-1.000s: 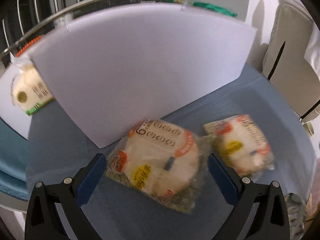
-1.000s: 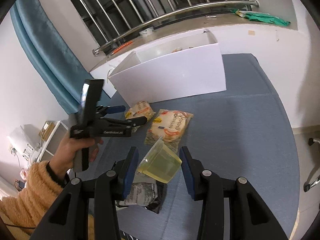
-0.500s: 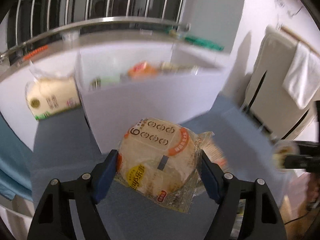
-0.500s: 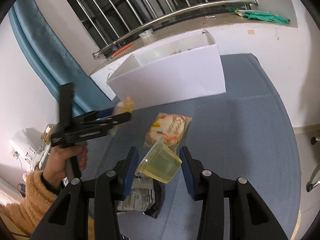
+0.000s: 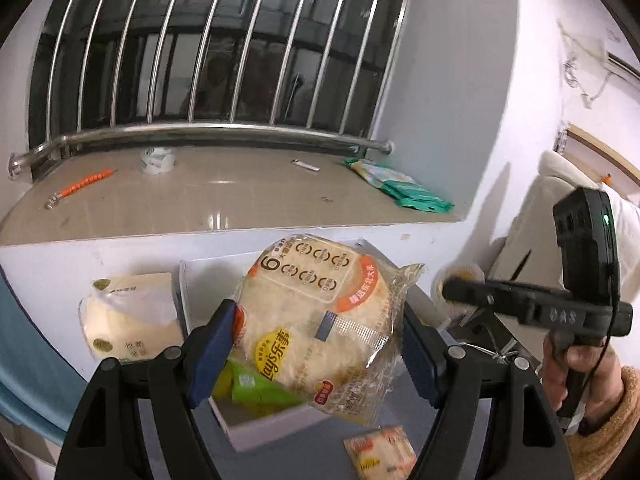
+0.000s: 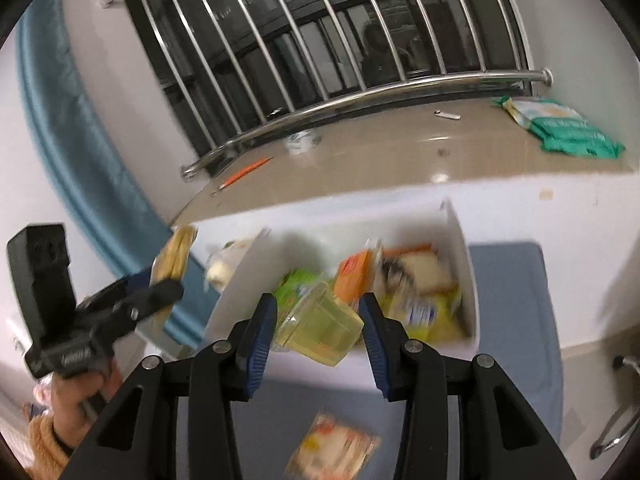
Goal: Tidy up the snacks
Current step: 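Drop the jelly cup and bread pack into the white box, then grasp the second bread pack with the right gripper while the left gripper grasps the grey snack bag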
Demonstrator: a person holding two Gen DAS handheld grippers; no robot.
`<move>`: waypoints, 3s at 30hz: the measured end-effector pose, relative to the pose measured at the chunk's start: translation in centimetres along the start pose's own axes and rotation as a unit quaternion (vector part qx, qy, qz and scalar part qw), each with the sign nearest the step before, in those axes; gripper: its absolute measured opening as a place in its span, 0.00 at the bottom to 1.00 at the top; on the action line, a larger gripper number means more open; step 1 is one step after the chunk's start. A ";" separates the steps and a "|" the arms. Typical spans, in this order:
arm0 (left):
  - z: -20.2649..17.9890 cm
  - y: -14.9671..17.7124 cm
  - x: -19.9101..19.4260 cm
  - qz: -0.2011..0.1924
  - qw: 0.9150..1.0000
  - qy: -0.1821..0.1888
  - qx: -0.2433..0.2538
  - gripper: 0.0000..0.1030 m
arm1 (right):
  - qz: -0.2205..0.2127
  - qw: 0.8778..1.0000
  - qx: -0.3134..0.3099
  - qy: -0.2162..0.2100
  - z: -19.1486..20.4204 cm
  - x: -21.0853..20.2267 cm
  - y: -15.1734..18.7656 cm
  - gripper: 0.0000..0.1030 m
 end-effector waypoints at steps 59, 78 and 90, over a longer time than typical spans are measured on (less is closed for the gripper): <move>-7.3 19.8 -12.0 0.065 0.997 0.015 0.047 1.00 | 0.195 0.969 -0.105 0.113 1.7 9.1 20.2 1.00; -15.0 24.9 -5.3 0.196 0.961 0.110 0.162 1.00 | 0.076 0.995 -0.041 0.042 -1.8 -2.6 17.6 0.76; -15.1 28.5 1.2 0.284 0.936 0.088 0.187 0.65 | 0.044 0.997 0.000 0.059 -4.1 -8.0 19.1 0.76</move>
Point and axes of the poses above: each gripper's, at about its wrist camera, not at the fingertips, and x roughly the way its jaws point, z to its left, y to its underside, the point moved 6 cm from there along x, roughly the way its jaws point, and after that the axes turned 4 degrees about y, right-handed, at the moved point
